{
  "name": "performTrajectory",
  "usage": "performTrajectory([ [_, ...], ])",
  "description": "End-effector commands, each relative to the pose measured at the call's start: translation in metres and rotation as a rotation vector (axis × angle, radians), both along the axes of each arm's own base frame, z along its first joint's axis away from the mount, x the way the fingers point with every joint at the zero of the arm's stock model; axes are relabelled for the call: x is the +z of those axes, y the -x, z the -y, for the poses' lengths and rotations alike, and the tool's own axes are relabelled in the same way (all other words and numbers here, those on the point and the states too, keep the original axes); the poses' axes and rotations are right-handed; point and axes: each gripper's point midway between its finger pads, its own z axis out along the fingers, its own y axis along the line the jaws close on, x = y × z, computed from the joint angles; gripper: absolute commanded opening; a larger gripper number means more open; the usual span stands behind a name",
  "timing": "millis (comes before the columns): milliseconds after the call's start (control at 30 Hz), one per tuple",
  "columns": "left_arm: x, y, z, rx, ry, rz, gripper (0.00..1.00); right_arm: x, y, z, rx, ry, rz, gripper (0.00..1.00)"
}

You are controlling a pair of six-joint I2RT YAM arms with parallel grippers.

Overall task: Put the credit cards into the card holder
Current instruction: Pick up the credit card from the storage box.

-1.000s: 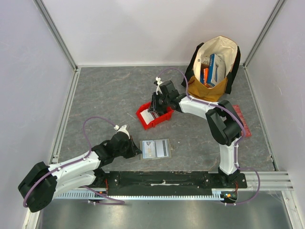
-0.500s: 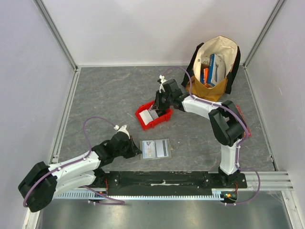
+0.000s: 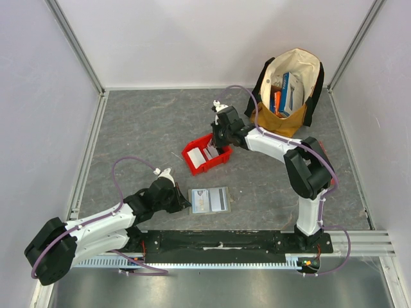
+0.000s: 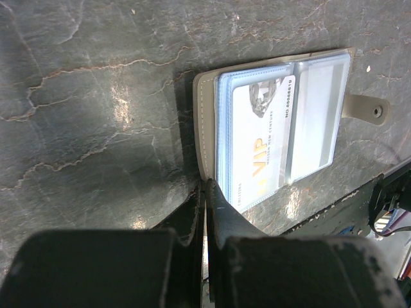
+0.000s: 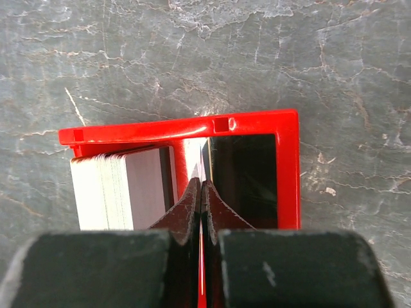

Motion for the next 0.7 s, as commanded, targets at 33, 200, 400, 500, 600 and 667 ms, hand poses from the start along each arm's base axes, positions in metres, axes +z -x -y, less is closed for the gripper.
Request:
performTrajectory([
  [33, 0.003, -0.005, 0.0, 0.011, 0.008, 0.018, 0.02, 0.021, -0.005, -0.003, 0.016, 0.122, 0.124, 0.01],
  [200, 0.003, -0.005, 0.0, 0.012, 0.008, 0.02, 0.02, -0.001, 0.005, -0.009, 0.038, 0.174, 0.093, 0.05],
  [400, 0.003, -0.005, 0.0, 0.011, 0.007, 0.021, 0.02, -0.019, 0.014, -0.008, 0.051, 0.202, 0.052, 0.1],
  [500, 0.004, -0.005, 0.0, 0.011, 0.008, 0.022, 0.02, -0.024, 0.018, -0.008, 0.061, 0.203, 0.034, 0.12],
  [600, 0.003, -0.005, 0.001, 0.007, 0.008, 0.018, 0.02, -0.026, 0.022, -0.008, 0.072, 0.203, 0.023, 0.16],
  [667, 0.004, -0.004, 0.001, 0.007, 0.01, 0.018, 0.02, -0.025, 0.022, -0.007, 0.069, 0.208, 0.027, 0.2],
])
